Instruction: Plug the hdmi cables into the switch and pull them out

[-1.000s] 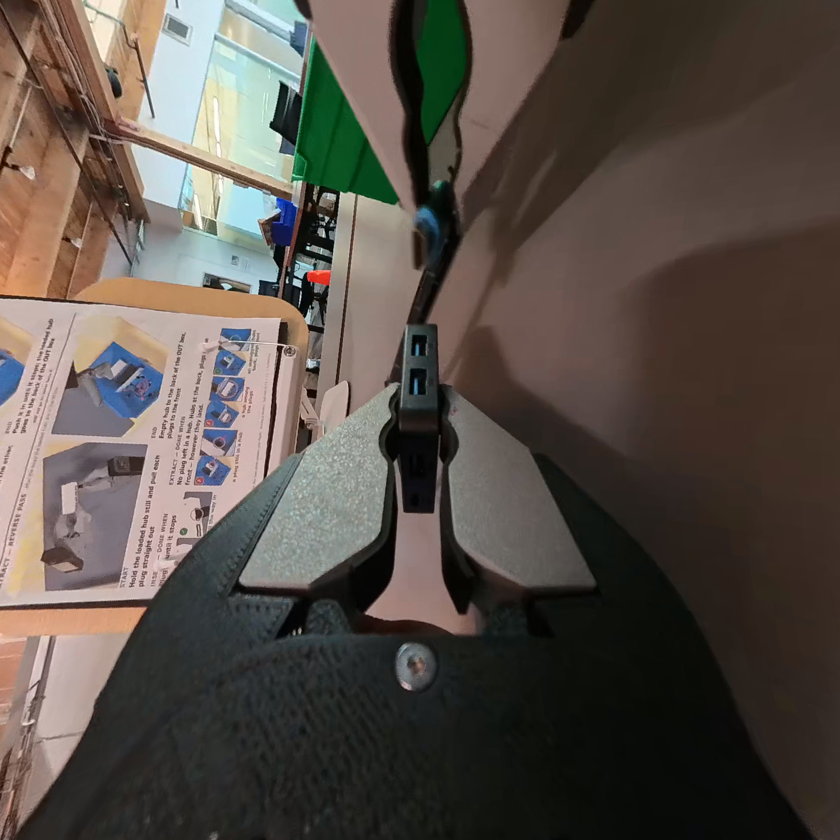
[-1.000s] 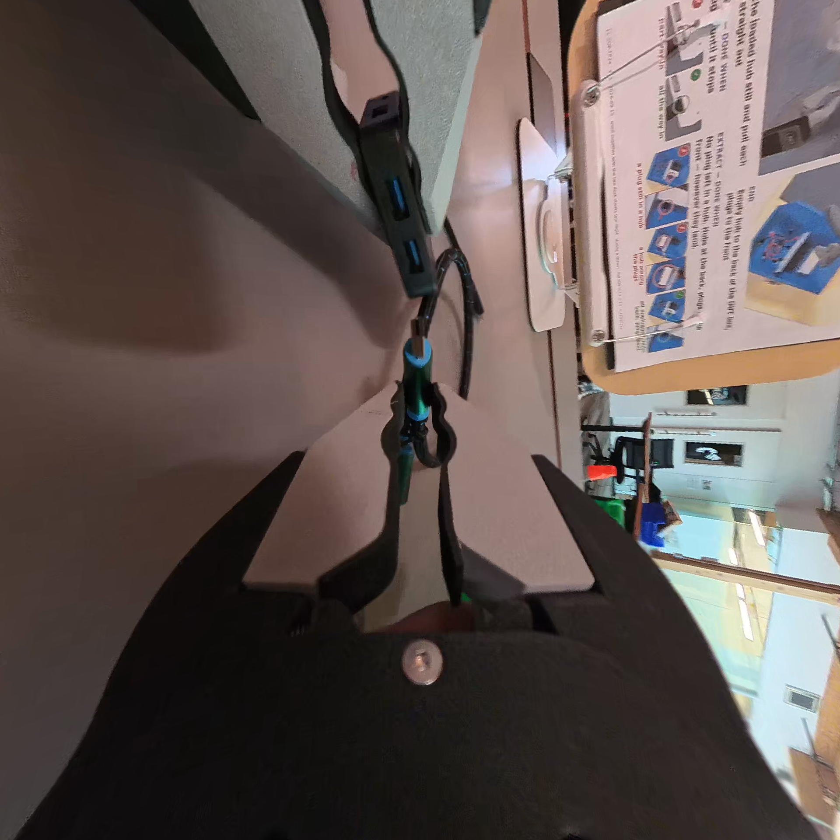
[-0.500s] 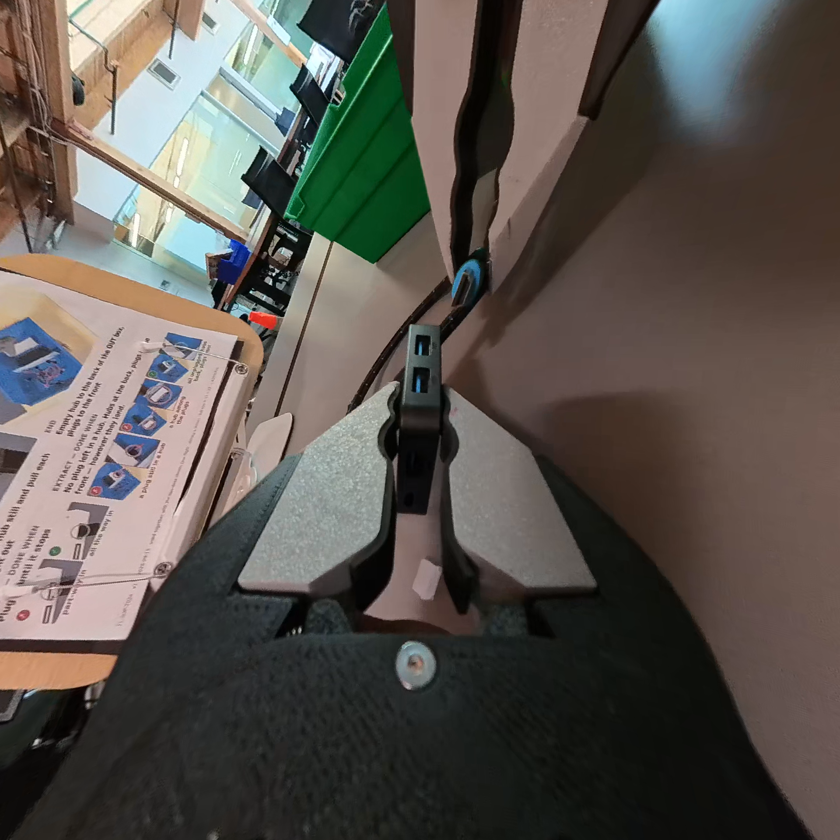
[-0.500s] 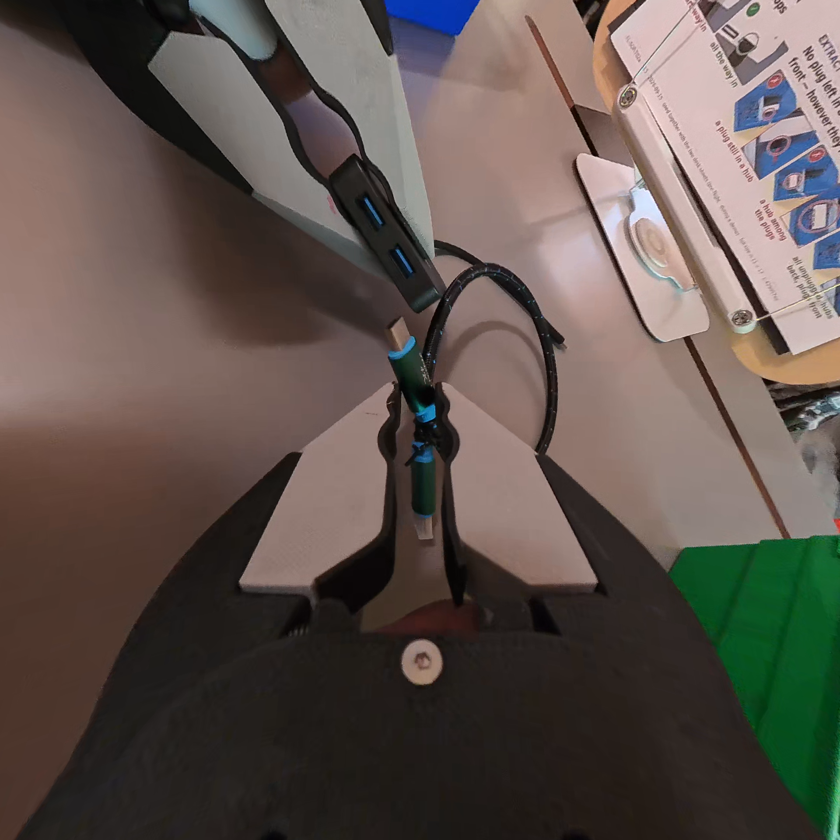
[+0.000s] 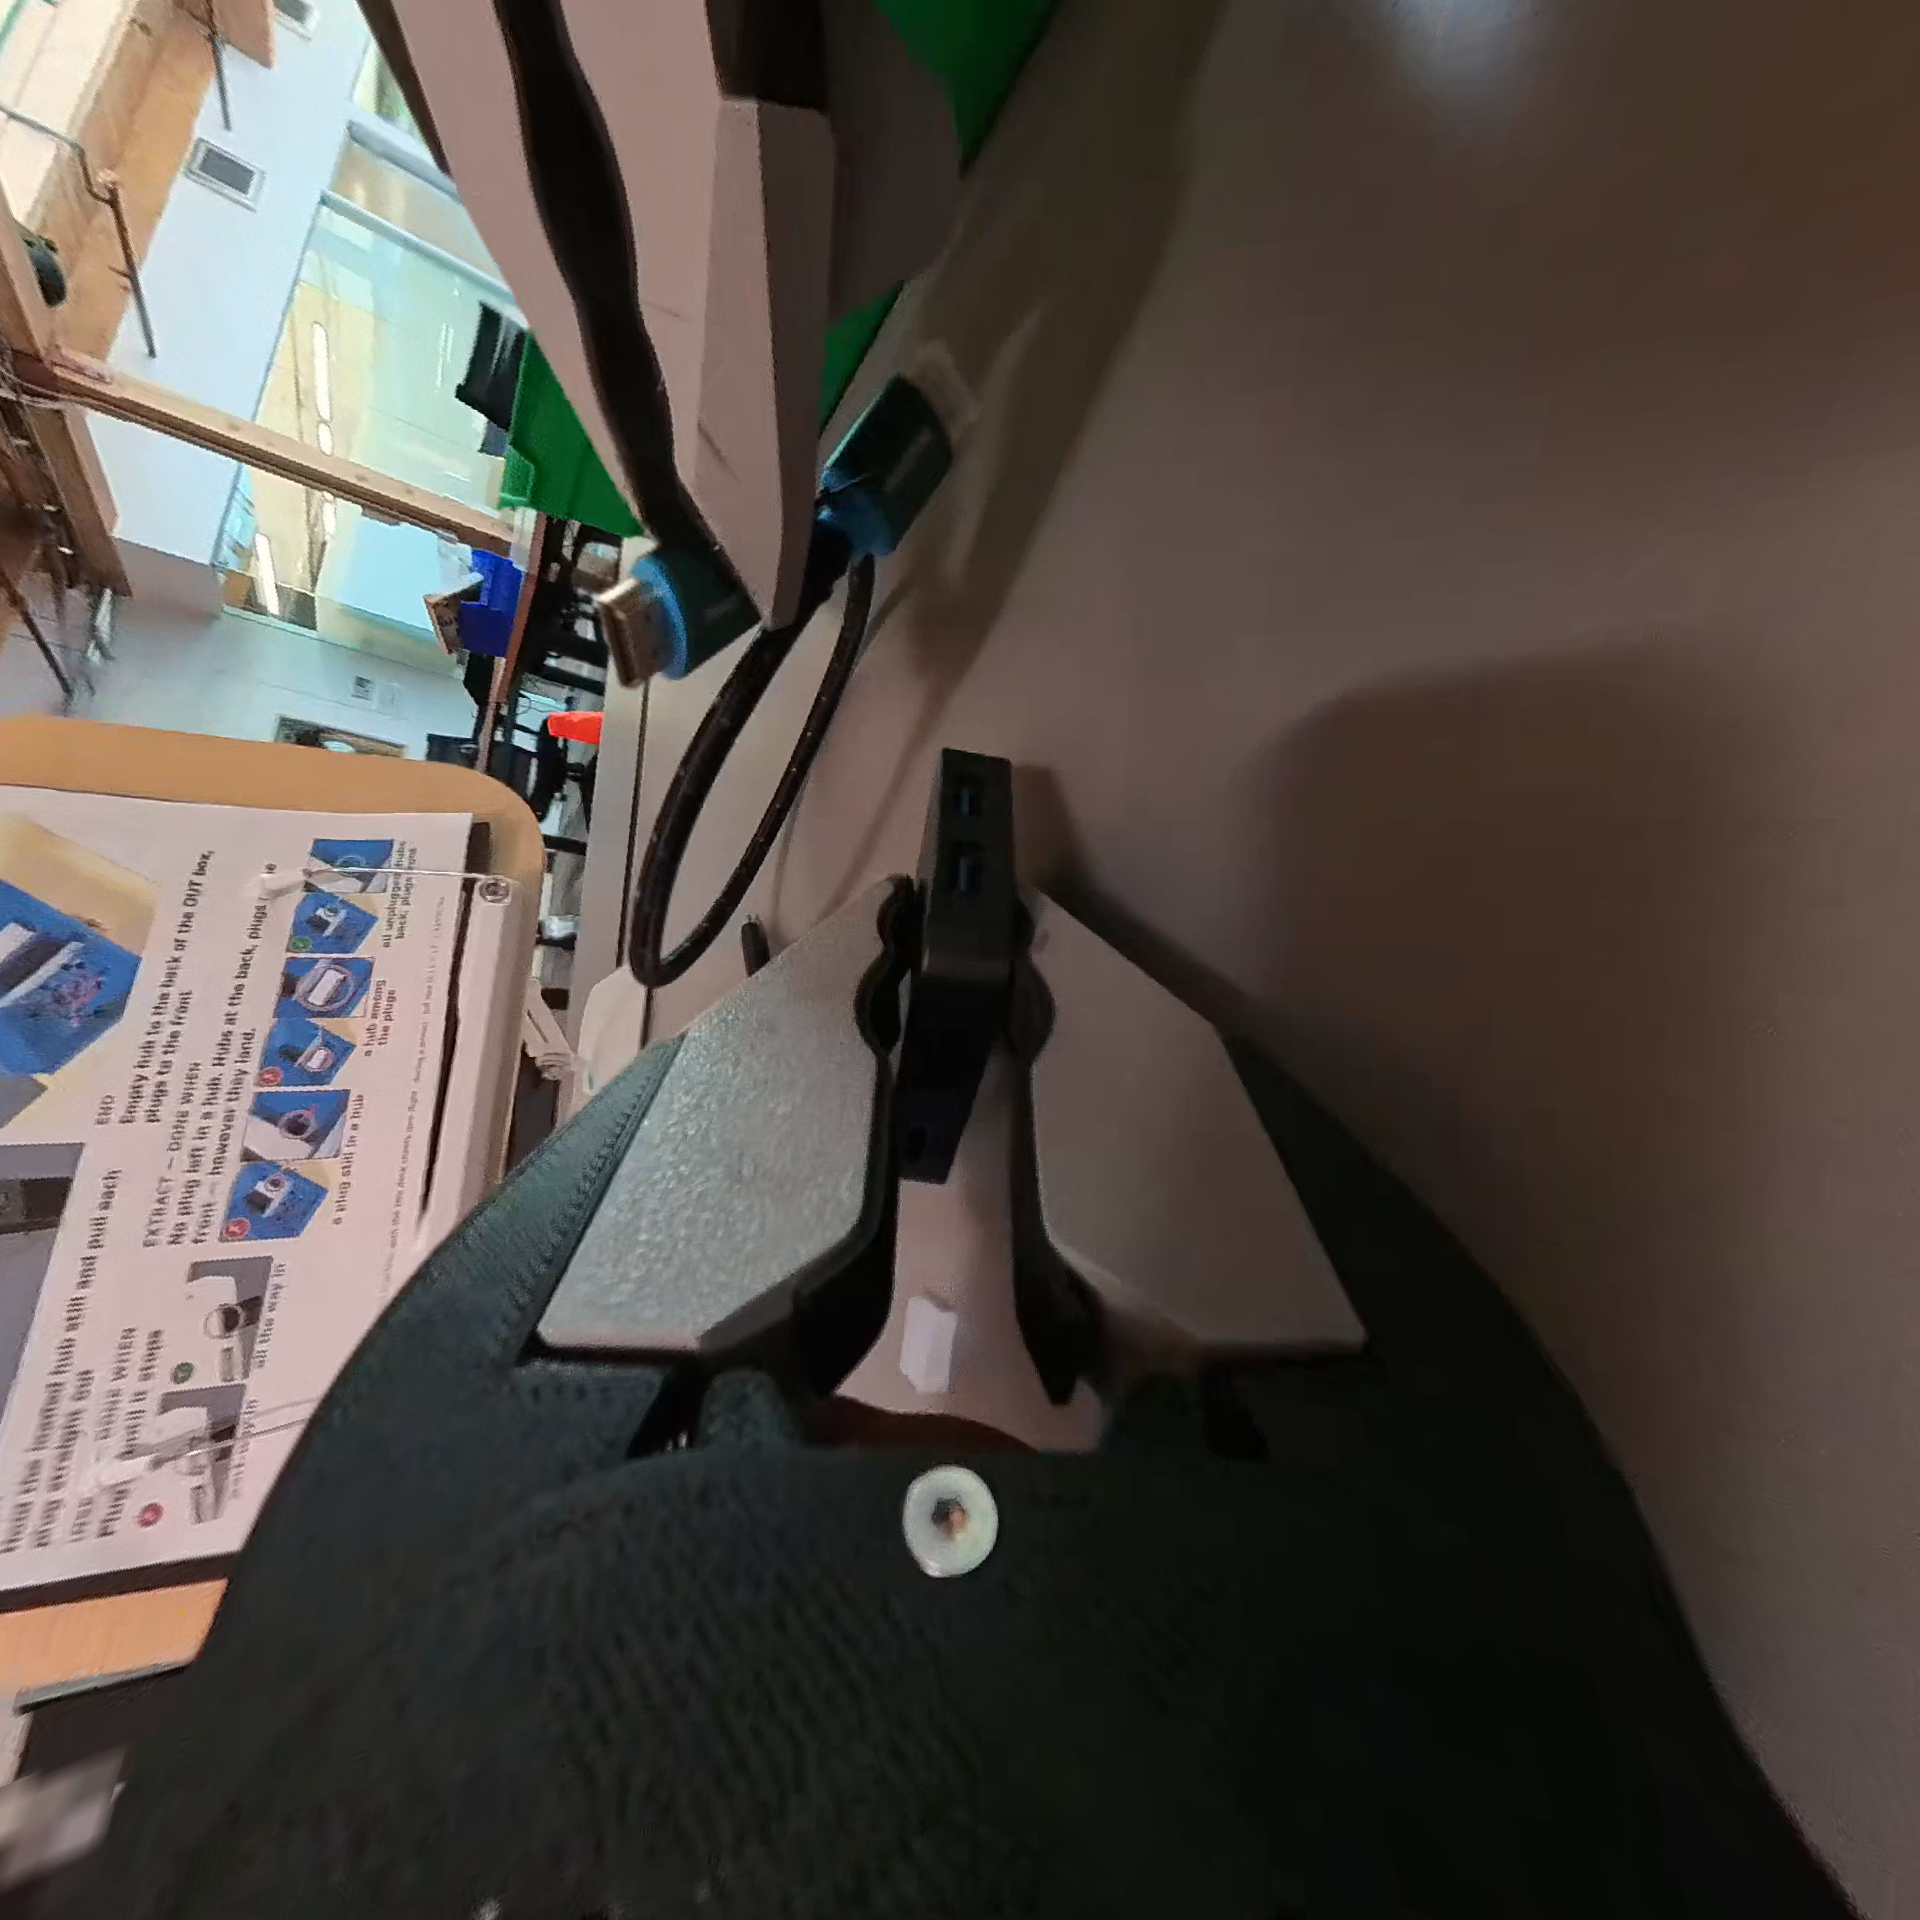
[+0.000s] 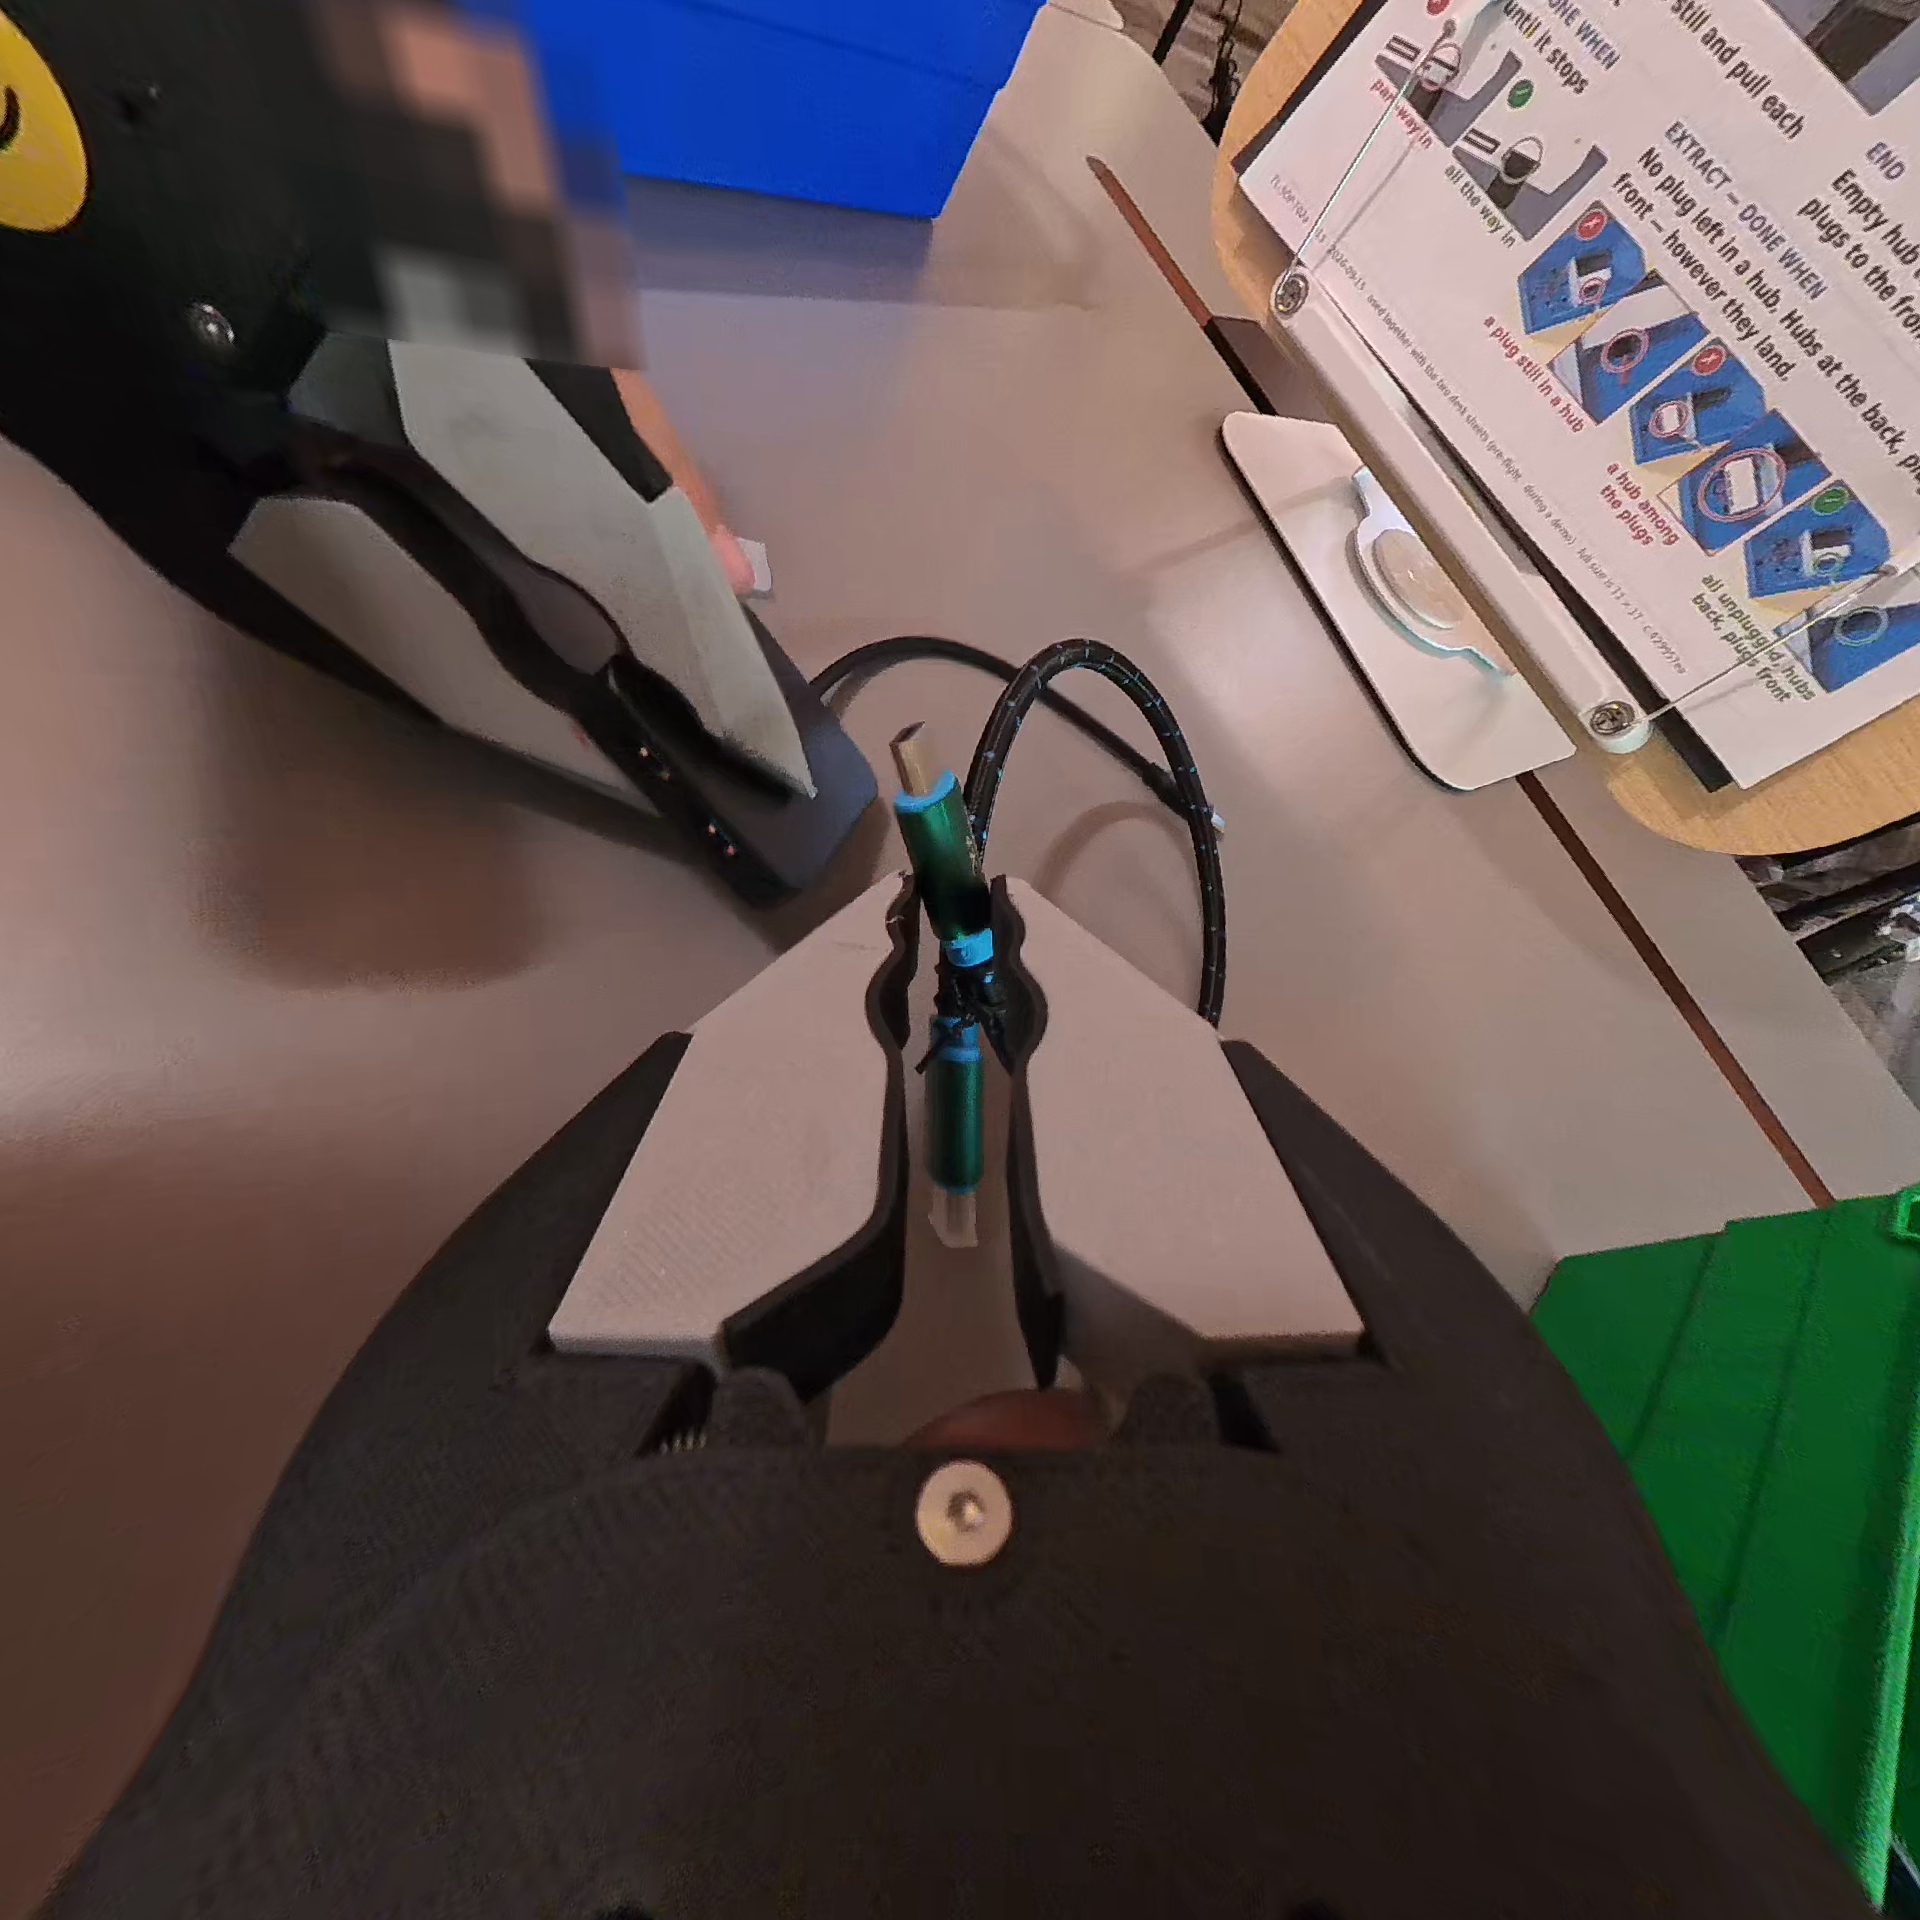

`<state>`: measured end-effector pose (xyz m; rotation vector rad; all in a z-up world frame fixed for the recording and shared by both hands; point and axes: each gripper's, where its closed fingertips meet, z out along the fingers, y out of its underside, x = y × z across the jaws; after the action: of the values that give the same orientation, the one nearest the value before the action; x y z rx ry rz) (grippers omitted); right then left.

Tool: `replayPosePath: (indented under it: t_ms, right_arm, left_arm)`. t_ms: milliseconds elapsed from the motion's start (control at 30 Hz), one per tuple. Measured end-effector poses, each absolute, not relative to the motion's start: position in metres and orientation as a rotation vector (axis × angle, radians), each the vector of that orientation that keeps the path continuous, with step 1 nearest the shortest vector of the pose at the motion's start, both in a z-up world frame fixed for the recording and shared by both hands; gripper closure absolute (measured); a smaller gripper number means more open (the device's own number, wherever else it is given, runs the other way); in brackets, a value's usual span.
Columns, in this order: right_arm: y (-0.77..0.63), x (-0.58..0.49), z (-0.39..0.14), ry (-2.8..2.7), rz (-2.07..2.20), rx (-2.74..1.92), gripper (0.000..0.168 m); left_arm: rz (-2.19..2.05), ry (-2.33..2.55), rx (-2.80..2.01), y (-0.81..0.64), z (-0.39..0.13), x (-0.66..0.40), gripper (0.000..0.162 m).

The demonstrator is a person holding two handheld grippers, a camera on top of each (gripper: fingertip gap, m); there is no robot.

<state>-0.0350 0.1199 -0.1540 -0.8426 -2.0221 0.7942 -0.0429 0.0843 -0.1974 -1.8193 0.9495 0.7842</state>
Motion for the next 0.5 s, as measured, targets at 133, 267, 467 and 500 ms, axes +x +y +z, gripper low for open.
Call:
replayPosePath:
  t_ms: [133,267,467,500]
  right_arm:
    - [0.121,-0.04,-0.153,-2.004,0.805,-0.839,0.157]
    - [0.123,-0.043,-0.161,-2.028,0.755,-0.824,0.157]
    - [0.122,-0.04,-0.168,-2.069,0.698,-0.783,0.157]
    - [0.122,-0.039,-0.168,-2.073,0.698,-0.778,0.157]
  left_arm:
    - [0.663,0.889,-1.857,0.083,-0.197,-0.036,0.135]
    - [0.618,0.881,-1.863,0.079,-0.196,-0.035,0.124]
    - [0.544,0.875,-1.864,0.069,-0.19,-0.034,0.117]
    - [0.522,0.873,-1.865,0.067,-0.188,-0.032,0.117]
